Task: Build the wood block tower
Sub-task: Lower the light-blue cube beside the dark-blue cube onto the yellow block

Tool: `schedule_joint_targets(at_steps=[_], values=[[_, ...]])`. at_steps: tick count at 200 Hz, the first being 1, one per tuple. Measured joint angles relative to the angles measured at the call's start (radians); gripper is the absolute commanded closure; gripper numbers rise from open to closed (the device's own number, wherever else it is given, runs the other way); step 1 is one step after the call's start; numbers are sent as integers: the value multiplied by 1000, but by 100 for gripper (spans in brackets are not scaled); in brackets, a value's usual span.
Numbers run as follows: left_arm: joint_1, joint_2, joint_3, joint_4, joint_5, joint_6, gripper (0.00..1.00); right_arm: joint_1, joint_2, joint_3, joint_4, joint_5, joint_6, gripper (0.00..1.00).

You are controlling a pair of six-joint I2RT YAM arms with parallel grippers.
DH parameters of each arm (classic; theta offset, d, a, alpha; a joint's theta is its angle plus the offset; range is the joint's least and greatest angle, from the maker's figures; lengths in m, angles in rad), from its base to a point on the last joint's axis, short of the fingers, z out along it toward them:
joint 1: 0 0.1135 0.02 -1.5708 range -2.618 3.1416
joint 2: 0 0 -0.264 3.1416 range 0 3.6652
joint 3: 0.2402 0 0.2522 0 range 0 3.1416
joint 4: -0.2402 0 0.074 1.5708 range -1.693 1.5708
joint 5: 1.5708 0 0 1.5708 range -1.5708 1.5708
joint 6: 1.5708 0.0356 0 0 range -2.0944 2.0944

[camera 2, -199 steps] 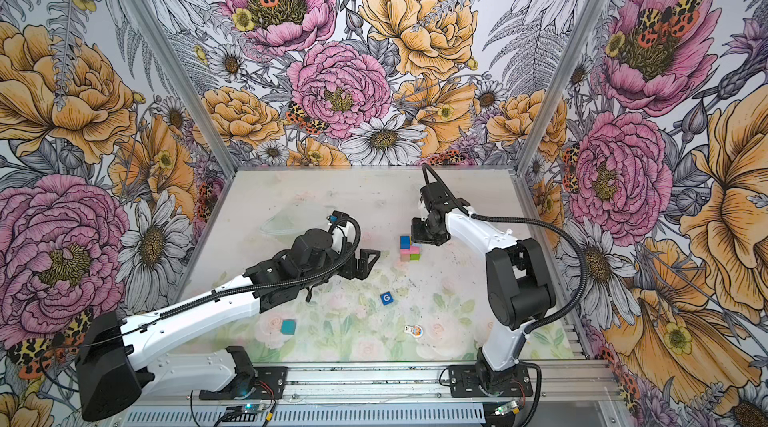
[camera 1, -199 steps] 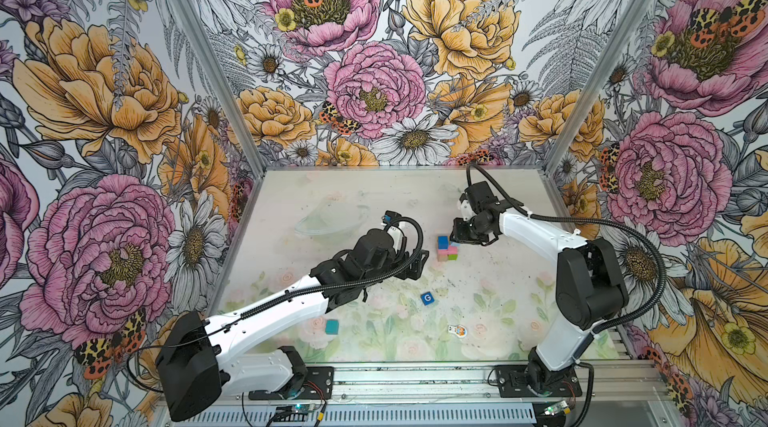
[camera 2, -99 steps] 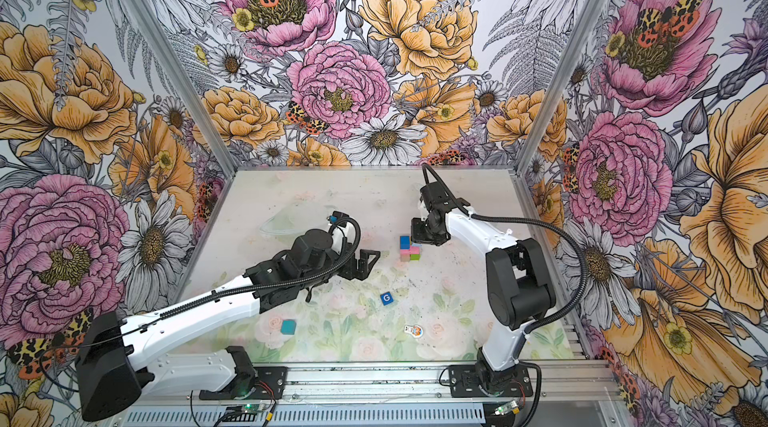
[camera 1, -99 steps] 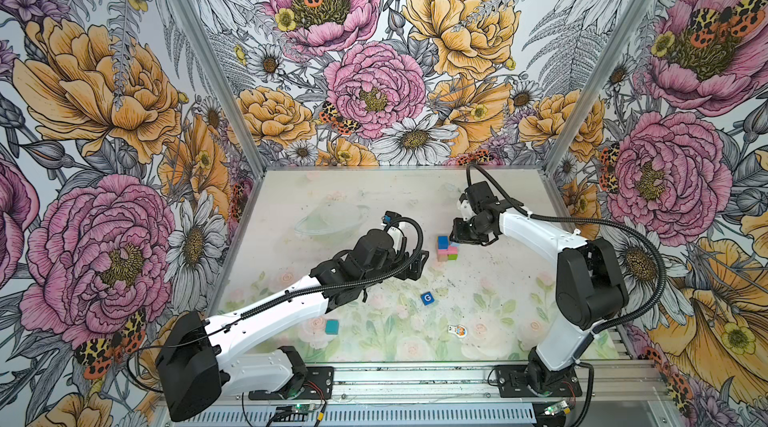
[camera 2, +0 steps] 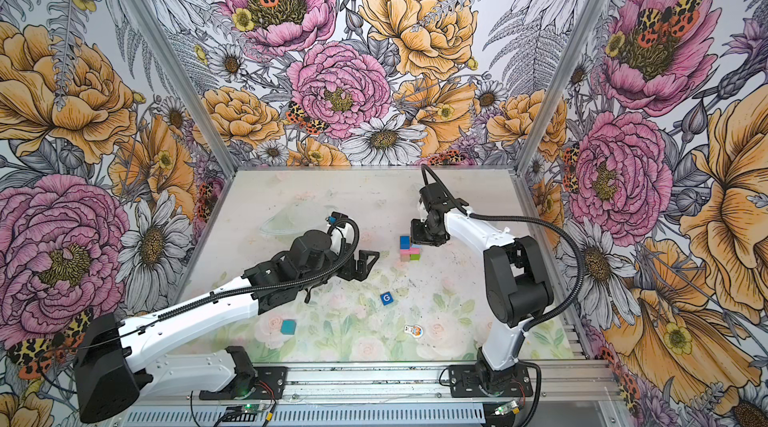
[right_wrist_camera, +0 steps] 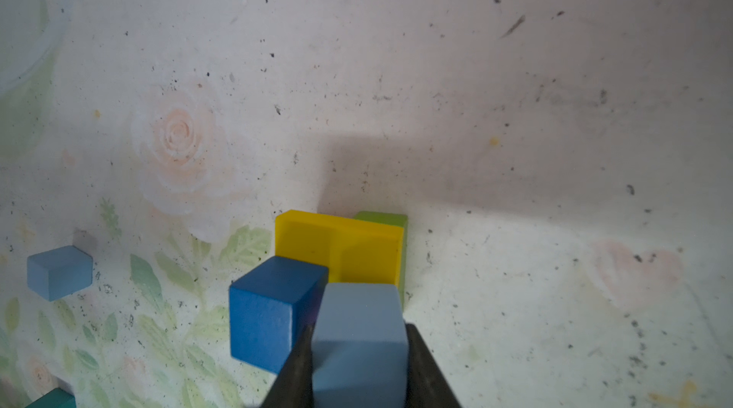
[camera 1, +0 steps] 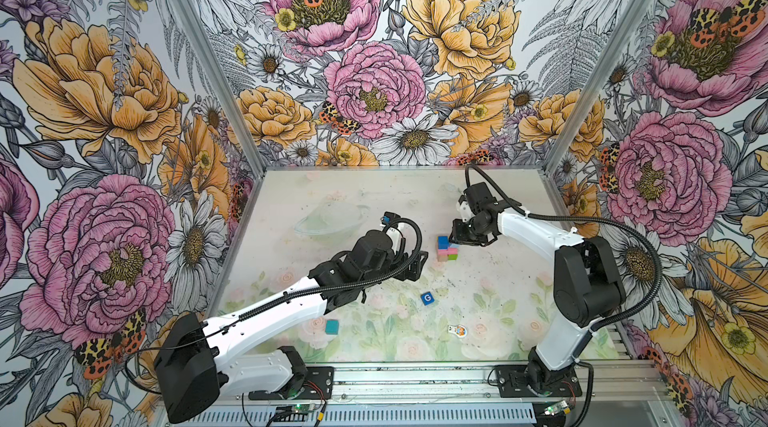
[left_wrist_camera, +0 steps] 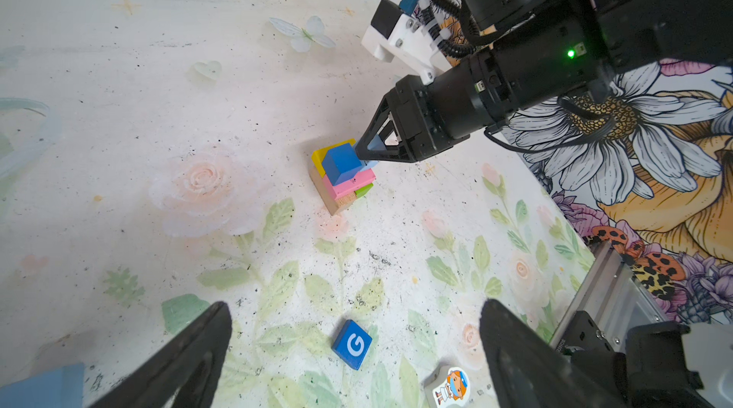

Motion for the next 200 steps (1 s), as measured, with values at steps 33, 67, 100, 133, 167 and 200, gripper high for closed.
schedule_joint_targets(at_steps=[33,67,100,133,167,200], values=[[0,0,0,0,0,0,1,0,2,0,0,0,0,74],[0,0,0,0,0,0,1,0,3,0,0,-3,0,71],[0,0,0,0,0,0,1,0,3,0,0,-7,0,70],[0,0,0,0,0,0,1,0,3,0,0,-7,0,68],[0,0,0,0,0,0,1,0,3,0,0,-7,0,66],[0,0,0,0,0,0,1,0,3,0,0,-7,0,65]])
